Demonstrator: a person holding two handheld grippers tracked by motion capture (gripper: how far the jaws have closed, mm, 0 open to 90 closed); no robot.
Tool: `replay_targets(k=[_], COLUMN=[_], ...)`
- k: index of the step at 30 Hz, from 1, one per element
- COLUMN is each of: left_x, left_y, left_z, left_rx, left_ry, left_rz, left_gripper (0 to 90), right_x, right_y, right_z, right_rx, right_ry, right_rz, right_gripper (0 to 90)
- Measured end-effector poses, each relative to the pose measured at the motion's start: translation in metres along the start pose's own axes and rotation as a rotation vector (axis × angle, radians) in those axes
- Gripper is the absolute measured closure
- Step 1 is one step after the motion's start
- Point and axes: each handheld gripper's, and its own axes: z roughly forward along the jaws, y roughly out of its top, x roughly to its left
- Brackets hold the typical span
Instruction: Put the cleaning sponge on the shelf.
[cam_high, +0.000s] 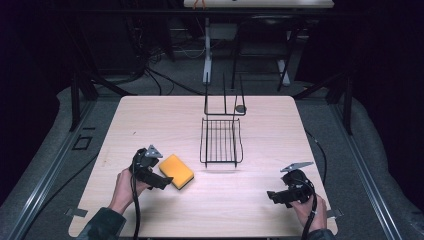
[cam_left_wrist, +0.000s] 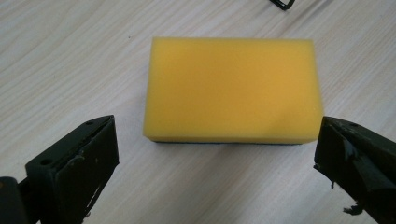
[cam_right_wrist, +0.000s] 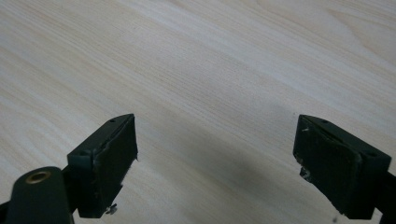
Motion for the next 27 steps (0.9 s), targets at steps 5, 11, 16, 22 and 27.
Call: replay_targets(k=[5,11,16,22,27], left_x=[0.003,0.01,0.02,0.027,0.027], left_y=[0.005,0.011,0.015,0.013,0.011], left_z=[0.008,0.016,0.021,0.029,0.029], left_rx=[0.019,0.026,0.026,0.055,0.055], left_ry=[-0.005,-0.002,-0.009,-0.089,-0.105], left_rz=[0.005,-0.002,-0.043,-0.088,-0.094], left_gripper=[0.0,0.1,3.7,25.7,37.0], right_x=[0.0,0.0,0.0,-0.001,0.0], right_y=[0.0,0.0,0.0,0.0,0.0], right_z=[0.001,0.001,0.0,0.0,0.0], right_rx=[0.0,0.001,0.001,-0.008,0.001], right_ry=[0.005,0.007,0.004,0.0,-0.003], right_rz=[-0.001,-0.003,0.0,-0.001,-0.002], right_gripper=[13.2,13.3,13.3,13.5,13.7])
